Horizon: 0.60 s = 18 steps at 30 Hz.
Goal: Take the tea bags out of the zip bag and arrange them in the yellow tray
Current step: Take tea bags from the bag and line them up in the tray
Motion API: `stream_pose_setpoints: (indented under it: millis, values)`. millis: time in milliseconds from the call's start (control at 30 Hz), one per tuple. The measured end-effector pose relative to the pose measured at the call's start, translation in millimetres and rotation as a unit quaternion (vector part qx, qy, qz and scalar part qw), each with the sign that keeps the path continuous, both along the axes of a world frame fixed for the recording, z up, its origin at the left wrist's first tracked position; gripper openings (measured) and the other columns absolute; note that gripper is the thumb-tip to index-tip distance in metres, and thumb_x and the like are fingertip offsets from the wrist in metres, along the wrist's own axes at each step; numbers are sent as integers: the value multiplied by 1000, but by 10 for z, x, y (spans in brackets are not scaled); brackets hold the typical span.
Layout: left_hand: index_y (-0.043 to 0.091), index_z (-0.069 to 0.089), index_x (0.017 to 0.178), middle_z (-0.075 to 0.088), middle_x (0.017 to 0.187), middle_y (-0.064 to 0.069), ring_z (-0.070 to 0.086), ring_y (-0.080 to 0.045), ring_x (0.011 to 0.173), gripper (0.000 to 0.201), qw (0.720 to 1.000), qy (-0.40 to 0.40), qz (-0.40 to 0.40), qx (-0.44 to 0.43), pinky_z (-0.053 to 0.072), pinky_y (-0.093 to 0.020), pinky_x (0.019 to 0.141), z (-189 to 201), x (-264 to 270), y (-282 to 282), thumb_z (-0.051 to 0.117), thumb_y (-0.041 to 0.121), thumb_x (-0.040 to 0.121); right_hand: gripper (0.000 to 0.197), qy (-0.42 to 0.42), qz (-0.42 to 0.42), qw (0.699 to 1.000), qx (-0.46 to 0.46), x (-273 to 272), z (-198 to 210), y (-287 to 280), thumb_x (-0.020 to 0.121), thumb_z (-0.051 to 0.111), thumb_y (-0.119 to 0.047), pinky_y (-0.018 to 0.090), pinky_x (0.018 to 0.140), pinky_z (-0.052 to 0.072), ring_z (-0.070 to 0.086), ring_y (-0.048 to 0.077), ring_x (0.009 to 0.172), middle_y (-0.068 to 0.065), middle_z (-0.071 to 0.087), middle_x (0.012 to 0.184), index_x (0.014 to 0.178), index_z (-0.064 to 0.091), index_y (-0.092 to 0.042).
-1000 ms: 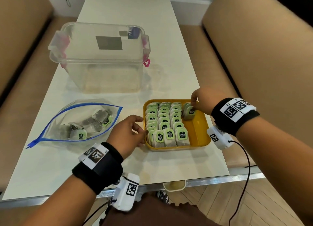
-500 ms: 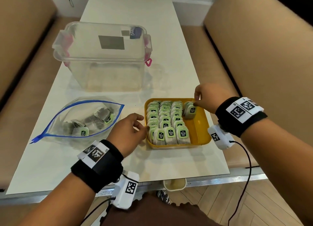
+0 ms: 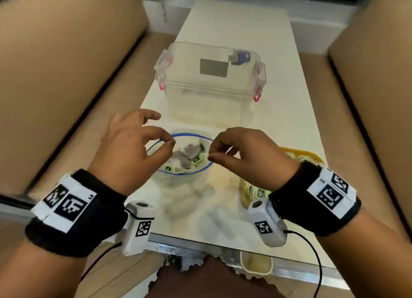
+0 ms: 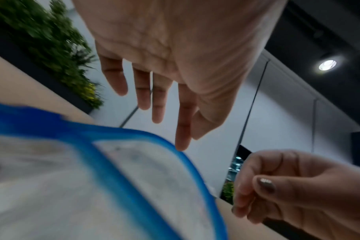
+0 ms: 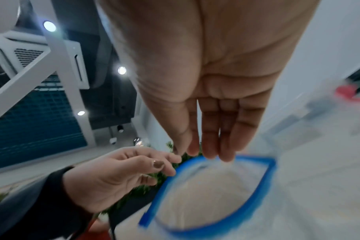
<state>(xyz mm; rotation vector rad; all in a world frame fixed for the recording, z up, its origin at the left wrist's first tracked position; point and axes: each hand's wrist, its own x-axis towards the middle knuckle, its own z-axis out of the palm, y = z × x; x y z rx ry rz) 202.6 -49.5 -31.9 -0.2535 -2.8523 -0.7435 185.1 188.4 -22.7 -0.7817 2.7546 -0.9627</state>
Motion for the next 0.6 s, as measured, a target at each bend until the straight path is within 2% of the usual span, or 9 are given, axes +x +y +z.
stream_pose_setpoints:
  millis: [67, 100, 167, 200, 233, 300, 400, 500, 600]
  values:
    - [48, 67, 78, 57, 126, 5, 52, -24, 117, 25, 998, -53, 29, -7, 38, -44, 98, -142, 51, -216, 47, 62, 73, 9, 18, 27, 999, -9, -18, -96, -269, 89, 63, -20, 21, 75, 47, 57, 5, 77, -7, 66, 86, 90, 71, -17]
    - [48, 68, 79, 57, 128, 5, 53, -22, 116, 29, 997, -75, 33, 6, 41, -43, 98, -209, 77, -303, 45, 64, 71, 11, 14, 35, 999, -8, -38, -146, -403, 90, 61, -19, 22, 77, 46, 59, 7, 81, -5, 68, 90, 93, 71, -17]
    - [39, 73, 85, 64, 117, 7, 60, -12, 104, 41, 994, -91, 19, 58, 45, -26, 91, -328, 97, -389, 43, 63, 70, 17, -22, 38, 999, 30, -104, -256, -603, 93, 55, -17, 21, 78, 41, 60, 12, 90, -2, 70, 99, 100, 70, -15]
    - [33, 75, 87, 68, 106, 9, 62, -8, 94, 46, 993, -90, 9, 82, 44, -15, 83, -371, 103, -421, 42, 62, 71, 19, -44, 34, 996, 73, -154, -324, -707, 95, 51, -17, 23, 76, 39, 60, 16, 93, 0, 70, 100, 102, 69, -13]
    - [29, 75, 87, 69, 96, 11, 62, -7, 86, 48, 992, -86, -1, 95, 43, -11, 76, -399, 107, -423, 42, 60, 74, 21, -63, 27, 990, 123, -202, -396, -788, 96, 48, -16, 27, 74, 38, 60, 20, 94, 4, 69, 100, 101, 67, -10]
    - [28, 73, 88, 69, 87, 12, 60, -4, 80, 46, 992, -80, -18, 91, 47, -18, 72, -433, 112, -409, 41, 59, 79, 22, -86, 12, 974, 208, -283, -525, -911, 97, 45, -16, 30, 69, 36, 60, 29, 94, 11, 67, 97, 98, 64, -4]
    - [30, 72, 90, 66, 86, 16, 58, -2, 79, 42, 991, -77, -60, 88, 47, -23, 70, -470, 141, -394, 40, 55, 83, 28, -117, 6, 951, 285, -328, -665, -1044, 97, 47, -31, 26, 72, 34, 57, 28, 96, 10, 62, 102, 104, 60, -7]
    - [31, 73, 91, 66, 89, 18, 58, -1, 81, 36, 989, -84, -97, 79, 46, -20, 71, -505, 144, -418, 43, 51, 85, 32, -171, -10, 931, 321, -323, -767, -1168, 95, 43, -45, 30, 70, 40, 54, 23, 81, 4, 57, 87, 87, 52, -15]
    - [32, 73, 91, 66, 90, 17, 57, -2, 81, 29, 986, -97, -109, 86, 46, -20, 71, -524, 125, -498, 49, 46, 85, 35, -190, -37, 924, 331, -308, -796, -1280, 93, 45, -46, 33, 71, 47, 52, 19, 71, -1, 54, 75, 74, 49, -17]
